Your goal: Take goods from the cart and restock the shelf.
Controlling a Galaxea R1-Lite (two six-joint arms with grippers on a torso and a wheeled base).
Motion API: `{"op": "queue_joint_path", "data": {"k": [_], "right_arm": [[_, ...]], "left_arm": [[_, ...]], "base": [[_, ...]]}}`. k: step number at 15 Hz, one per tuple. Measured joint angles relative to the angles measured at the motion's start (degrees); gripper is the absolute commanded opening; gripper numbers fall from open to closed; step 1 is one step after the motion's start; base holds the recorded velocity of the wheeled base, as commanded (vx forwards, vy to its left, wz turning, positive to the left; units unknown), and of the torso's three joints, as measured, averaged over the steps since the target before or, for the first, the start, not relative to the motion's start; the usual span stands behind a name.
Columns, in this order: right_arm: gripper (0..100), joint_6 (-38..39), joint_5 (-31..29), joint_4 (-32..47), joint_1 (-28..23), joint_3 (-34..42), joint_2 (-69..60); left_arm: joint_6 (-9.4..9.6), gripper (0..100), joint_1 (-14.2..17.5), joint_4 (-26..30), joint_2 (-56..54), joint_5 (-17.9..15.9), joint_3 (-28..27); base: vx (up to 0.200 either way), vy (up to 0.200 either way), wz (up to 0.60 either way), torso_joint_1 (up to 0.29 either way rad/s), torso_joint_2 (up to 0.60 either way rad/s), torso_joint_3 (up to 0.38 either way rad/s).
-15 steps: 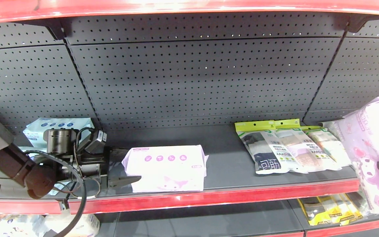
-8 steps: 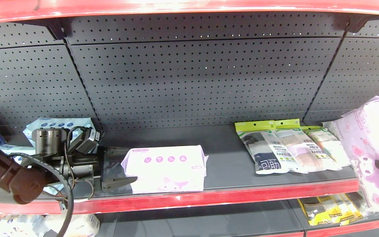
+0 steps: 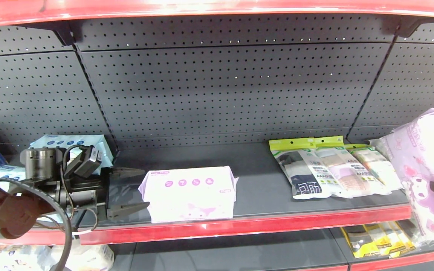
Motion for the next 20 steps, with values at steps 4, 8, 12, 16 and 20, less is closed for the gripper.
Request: {"op": "queue_joint_path", "data": {"k": [4, 8, 12, 16, 20], "right_arm": [[0, -0.09, 0.07, -0.02, 0.04, -0.40, -0.18], [0, -0.24, 0.11, 0.00, 0.22, -0.62, -0.20], [0, -0.39, 0.20, -0.02, 0.33, -0.62, -0.27], [0, 0.02, 0.29, -0.05, 0.66, -1.12, -0.29], [0, 0.02, 0.29, -1.61, 0.69, -1.05, -0.13]], "left_arm": [[-0.51, 100, 1.55, 0.04, -1.38, -0.06, 0.02], [-0.27, 100, 4.99, 0.02, -3.50, -0.77, 0.37], [0.13, 100, 7.78, -0.09, -5.33, -0.06, 0.39], [-0.57, 100, 11.50, -5.12, -6.56, 0.33, 0.74], [-1.21, 100, 14.25, -14.20, -7.08, 3.74, 4.50]], "base": [[0.000, 0.000, 0.00, 0.000, 0.00, 0.000], [0.000, 0.000, 0.00, 0.000, 0.00, 0.000], [0.000, 0.000, 0.00, 0.000, 0.00, 0.000], [0.000, 0.000, 0.00, 0.000, 0.00, 0.000], [0.000, 0.000, 0.00, 0.000, 0.00, 0.000]]}}
